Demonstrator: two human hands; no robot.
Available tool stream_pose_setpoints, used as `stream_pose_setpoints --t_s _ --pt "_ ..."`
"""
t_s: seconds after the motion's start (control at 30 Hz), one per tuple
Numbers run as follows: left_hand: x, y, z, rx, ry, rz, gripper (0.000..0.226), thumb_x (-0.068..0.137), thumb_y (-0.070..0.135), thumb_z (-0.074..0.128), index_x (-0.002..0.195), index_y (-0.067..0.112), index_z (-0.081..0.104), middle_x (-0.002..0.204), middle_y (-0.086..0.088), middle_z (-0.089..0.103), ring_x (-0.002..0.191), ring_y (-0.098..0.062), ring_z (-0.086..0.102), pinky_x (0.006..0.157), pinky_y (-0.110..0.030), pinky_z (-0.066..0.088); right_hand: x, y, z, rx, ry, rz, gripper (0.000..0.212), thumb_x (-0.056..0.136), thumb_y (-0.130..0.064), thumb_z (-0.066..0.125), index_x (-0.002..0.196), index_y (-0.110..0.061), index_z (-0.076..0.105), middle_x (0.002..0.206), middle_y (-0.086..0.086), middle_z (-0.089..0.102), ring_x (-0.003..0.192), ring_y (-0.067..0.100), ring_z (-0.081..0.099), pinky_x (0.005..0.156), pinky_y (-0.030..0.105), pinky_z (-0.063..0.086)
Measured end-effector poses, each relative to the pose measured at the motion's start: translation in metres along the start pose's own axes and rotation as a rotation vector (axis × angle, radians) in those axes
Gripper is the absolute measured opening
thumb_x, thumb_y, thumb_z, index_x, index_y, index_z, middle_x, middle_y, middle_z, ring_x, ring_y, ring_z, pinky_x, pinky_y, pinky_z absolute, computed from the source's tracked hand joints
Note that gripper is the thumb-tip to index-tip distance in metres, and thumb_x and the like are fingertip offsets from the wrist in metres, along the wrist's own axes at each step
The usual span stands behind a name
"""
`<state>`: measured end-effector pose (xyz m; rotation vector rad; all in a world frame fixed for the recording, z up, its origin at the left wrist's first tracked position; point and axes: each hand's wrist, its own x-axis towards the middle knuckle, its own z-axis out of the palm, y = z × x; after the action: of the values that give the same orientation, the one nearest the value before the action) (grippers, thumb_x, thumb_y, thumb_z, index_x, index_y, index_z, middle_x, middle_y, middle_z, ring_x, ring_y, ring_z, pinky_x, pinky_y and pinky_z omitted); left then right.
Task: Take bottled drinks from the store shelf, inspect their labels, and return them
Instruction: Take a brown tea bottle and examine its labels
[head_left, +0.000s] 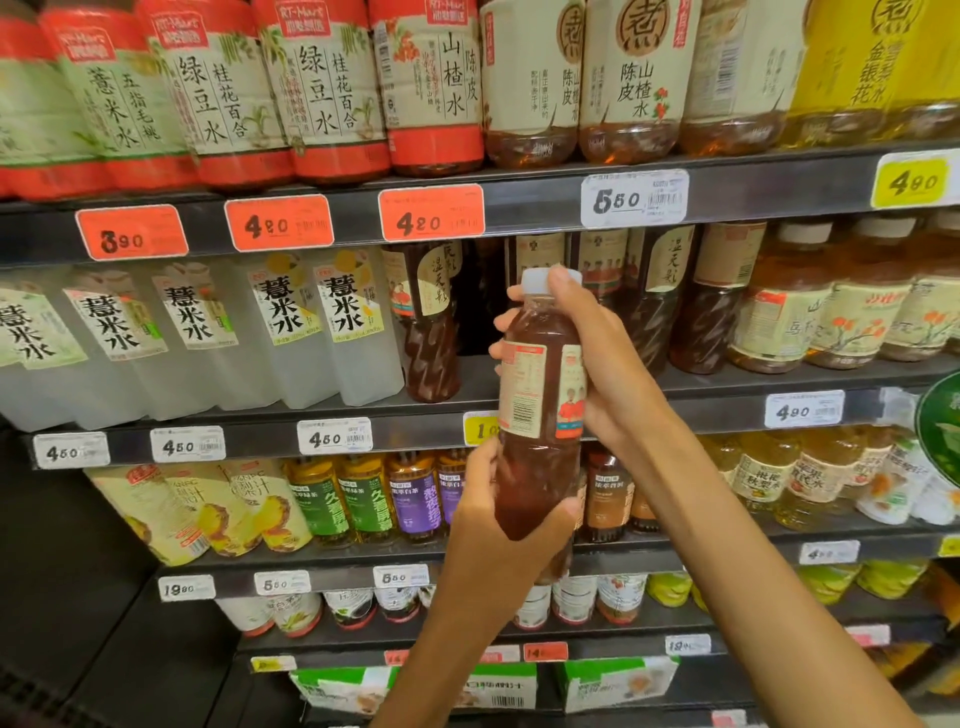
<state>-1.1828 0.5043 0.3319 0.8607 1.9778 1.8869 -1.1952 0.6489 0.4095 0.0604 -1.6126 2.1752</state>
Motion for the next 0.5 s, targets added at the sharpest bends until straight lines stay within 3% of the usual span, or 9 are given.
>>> stream_pose_setpoints --t_s 0.13,0.2,0.33,0.43,0.5 --pt "0.004 0.000 -0.014 -0.076 -0.248 -0.160 0.065 0.052 0.055 0.076 0.110 0.036 0.054 0.098 0.019 0.071 0.094 -0.002 0.067 0.075 -0.018 0.053 -0.002 -0.003 -0.003 0.254 -0.158 0.035 0.044 0.091 -0.046 0.046 0.108 -0.008 0.059 0.085 0.008 0.067 0.071 0.022 0.066 0.069 0.035 0.055" --pt "0.004 -0.001 -0.016 -0.054 -0.315 -0.228 0.068 0.050 0.057 0.076 0.110 0.031 0.058 0.097 0.011 0.073 0.093 -0.006 0.068 0.080 -0.024 0.055 -0.003 -0.004 -0.001 0.241 -0.229 0.029 0.046 0.089 -0.047 0.047 0.109 -0.007 0.059 0.087 0.008 0.067 0.073 0.023 0.066 0.068 0.035 0.056" --pt "0.002 0.000 -0.008 0.021 -0.152 -0.131 0.056 0.047 0.054 0.076 0.096 0.032 0.059 0.084 0.024 0.070 0.080 0.006 0.066 0.062 -0.008 0.050 -0.002 -0.009 0.000 0.166 -0.279 -0.030 0.055 0.086 -0.052 0.048 0.113 -0.006 0.059 0.092 0.009 0.069 0.083 0.024 0.068 0.074 0.039 0.056" --pt "0.004 -0.001 -0.003 0.080 0.022 -0.018 0.054 0.049 0.055 0.074 0.095 0.032 0.057 0.085 0.021 0.067 0.079 0.002 0.065 0.064 -0.012 0.051 -0.001 -0.010 -0.004 0.047 -0.194 -0.049 0.057 0.093 -0.050 0.037 0.120 -0.005 0.057 0.096 0.009 0.069 0.090 0.027 0.068 0.085 0.046 0.053" --pt "0.005 -0.002 -0.002 0.152 0.115 0.019 0.052 0.050 0.055 0.073 0.095 0.036 0.054 0.085 0.022 0.064 0.081 0.003 0.062 0.067 -0.013 0.052 -0.002 -0.008 -0.003 0.074 -0.171 -0.045 0.058 0.093 -0.050 0.033 0.119 -0.005 0.057 0.093 0.008 0.069 0.086 0.027 0.068 0.085 0.045 0.054"
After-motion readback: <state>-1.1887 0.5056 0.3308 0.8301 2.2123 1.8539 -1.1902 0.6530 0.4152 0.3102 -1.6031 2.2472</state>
